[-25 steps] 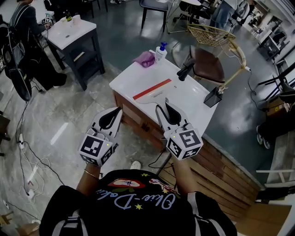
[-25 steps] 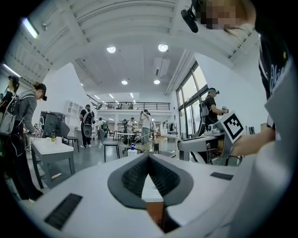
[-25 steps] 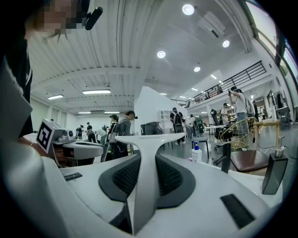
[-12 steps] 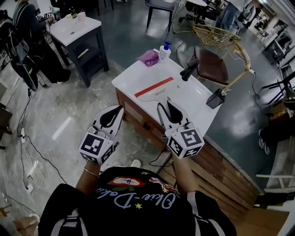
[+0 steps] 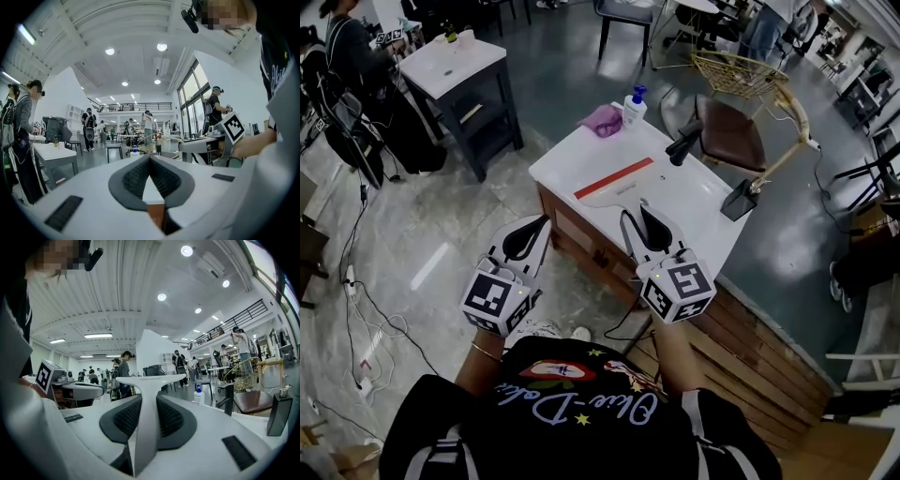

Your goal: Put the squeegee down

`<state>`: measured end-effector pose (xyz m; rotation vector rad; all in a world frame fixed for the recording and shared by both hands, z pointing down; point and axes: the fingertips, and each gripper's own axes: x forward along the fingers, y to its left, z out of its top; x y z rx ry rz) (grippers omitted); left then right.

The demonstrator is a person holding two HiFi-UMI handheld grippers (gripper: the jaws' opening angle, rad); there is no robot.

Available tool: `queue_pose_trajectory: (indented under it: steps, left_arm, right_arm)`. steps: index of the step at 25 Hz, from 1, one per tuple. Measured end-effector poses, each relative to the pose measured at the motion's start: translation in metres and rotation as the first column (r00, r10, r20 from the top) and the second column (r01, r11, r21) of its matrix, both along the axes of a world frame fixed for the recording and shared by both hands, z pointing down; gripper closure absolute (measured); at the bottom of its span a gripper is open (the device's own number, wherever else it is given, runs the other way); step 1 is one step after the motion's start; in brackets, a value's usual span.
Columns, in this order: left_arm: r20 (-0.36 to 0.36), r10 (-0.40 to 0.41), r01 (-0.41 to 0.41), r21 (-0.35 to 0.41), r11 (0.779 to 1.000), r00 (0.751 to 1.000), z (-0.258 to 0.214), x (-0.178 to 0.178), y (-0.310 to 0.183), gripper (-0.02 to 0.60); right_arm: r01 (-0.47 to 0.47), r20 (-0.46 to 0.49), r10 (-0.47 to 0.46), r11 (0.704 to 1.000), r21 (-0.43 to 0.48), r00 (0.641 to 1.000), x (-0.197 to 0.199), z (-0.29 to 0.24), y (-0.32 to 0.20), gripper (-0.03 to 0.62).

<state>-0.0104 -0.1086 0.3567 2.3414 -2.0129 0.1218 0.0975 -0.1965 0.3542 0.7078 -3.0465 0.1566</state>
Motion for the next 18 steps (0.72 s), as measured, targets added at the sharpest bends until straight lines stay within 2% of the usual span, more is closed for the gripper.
queue_pose_trajectory:
  steps: [18]
  left_arm:
    - [-0.005,-0.013,0.013,0.017,1.0,1.0,0.001,-0.016,0.0,0.584]
  right_arm:
    - [0.006,-0.021,-0.006,1.0,0.02,1.0,-0.015,-0.001,0.0,0.503]
